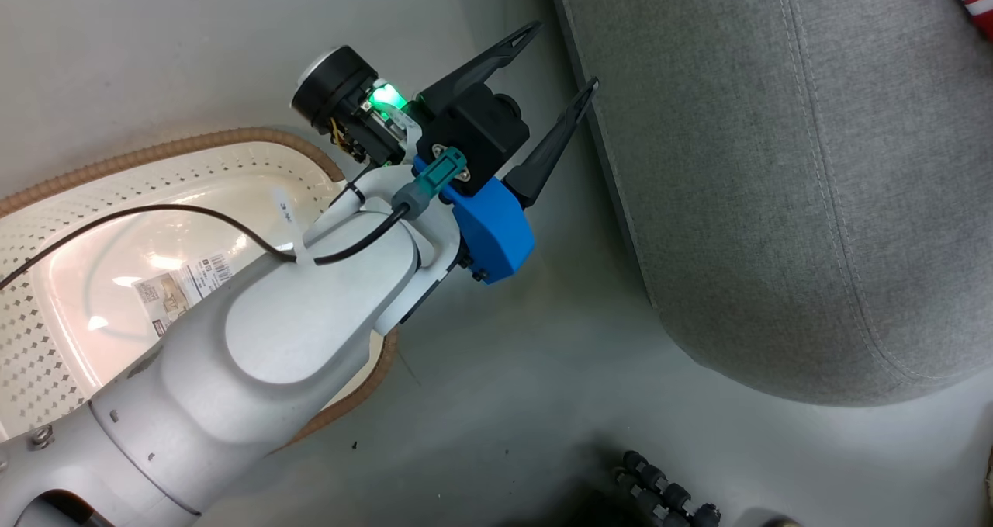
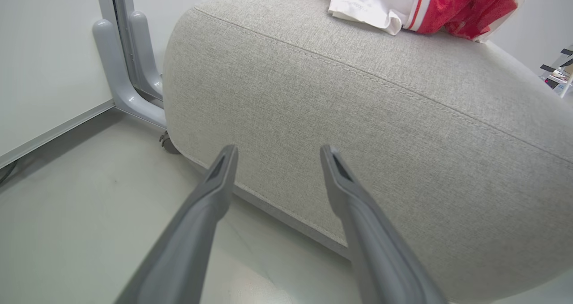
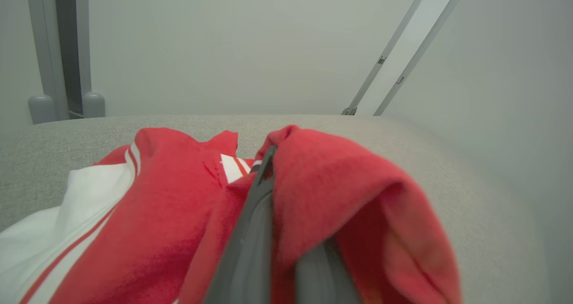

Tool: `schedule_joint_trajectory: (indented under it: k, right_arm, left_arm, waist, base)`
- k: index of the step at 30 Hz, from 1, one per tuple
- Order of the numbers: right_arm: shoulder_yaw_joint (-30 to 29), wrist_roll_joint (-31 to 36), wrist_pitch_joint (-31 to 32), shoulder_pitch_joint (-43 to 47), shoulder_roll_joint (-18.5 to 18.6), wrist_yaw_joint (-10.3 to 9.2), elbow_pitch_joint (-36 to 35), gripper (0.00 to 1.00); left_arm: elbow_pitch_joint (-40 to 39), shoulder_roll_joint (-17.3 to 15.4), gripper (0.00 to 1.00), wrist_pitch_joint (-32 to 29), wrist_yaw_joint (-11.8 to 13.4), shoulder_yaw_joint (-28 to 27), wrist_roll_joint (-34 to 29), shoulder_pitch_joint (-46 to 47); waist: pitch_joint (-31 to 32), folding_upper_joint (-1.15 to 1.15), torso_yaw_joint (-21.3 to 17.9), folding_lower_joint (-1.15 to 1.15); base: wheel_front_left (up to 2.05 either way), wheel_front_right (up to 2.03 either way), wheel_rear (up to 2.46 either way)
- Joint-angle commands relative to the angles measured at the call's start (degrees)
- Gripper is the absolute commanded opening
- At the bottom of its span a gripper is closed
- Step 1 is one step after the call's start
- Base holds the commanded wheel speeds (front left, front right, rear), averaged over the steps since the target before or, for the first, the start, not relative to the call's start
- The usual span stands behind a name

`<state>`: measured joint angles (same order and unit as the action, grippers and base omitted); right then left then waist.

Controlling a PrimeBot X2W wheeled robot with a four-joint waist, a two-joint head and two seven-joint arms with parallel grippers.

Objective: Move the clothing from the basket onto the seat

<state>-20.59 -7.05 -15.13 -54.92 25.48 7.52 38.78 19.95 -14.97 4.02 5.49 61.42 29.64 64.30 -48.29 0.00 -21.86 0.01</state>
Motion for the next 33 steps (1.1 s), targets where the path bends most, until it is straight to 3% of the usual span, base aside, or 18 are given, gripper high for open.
schedule_joint_trajectory:
  k: [1, 2, 3, 4, 17, 25, 33]
  right_arm:
    - [-0.14, 0.37, -0.02, 0.68, -0.60, -0.06, 0.12, 0.00]
    - [-0.32, 0.47, -0.02, 0.91, -0.92, -0.06, 0.01, 0.42]
    - [-0.53, 0.57, -0.02, 1.23, -1.20, -0.06, -0.36, 0.55]
    - [-0.94, 0.51, -0.02, 1.53, -1.52, -0.07, -0.87, 1.00]
    - [-1.69, 0.37, -0.02, 14.36, -4.64, -0.06, -9.05, 1.00]
    - [1.99, 0.66, -0.02, 21.16, -4.59, -0.07, -14.67, 1.00]
    - [7.55, 0.72, -0.01, 25.66, -5.92, -0.06, -21.96, 1.00]
  left_arm:
    - [-0.21, -0.26, 1.00, -0.12, 0.35, 0.05, 0.28, 0.30]
    - [-0.19, -0.30, 1.00, -0.07, 0.34, 0.03, 0.33, 0.29]
    - [-0.15, -0.31, 1.00, 0.02, 0.42, 0.04, 0.37, 0.28]
    - [-0.12, -0.23, 1.00, 0.17, 0.40, 0.07, 0.36, 0.28]
    - [2.31, 1.66, 1.00, 4.20, 0.23, -0.19, 2.67, -3.31]
    - [5.07, 2.33, 1.00, 8.67, 1.00, -2.13, 5.57, -8.05]
    - [6.27, 2.27, 1.00, 11.21, 2.90, -8.43, 7.47, -13.61]
  waist:
    - [0.23, 0.00, 0.00, -0.01]
    - [0.44, 0.00, -0.04, -0.01]
    - [0.71, 0.00, -0.06, -0.01]
    - [1.04, 0.00, -0.03, -0.01]
    - [9.89, 0.00, 0.76, -0.01]
    - [18.05, 0.00, 1.03, -0.01]
    - [25.26, 0.00, 3.93, -0.01]
  base:
    - [0.00, 0.00, 0.00]
    - [0.00, 0.00, 0.00]
    - [0.00, 0.00, 0.00]
    - [0.00, 0.00, 0.00]
    - [0.00, 0.00, 0.00]
    - [0.00, 0.00, 0.00]
    - [0.00, 0.00, 0.00]
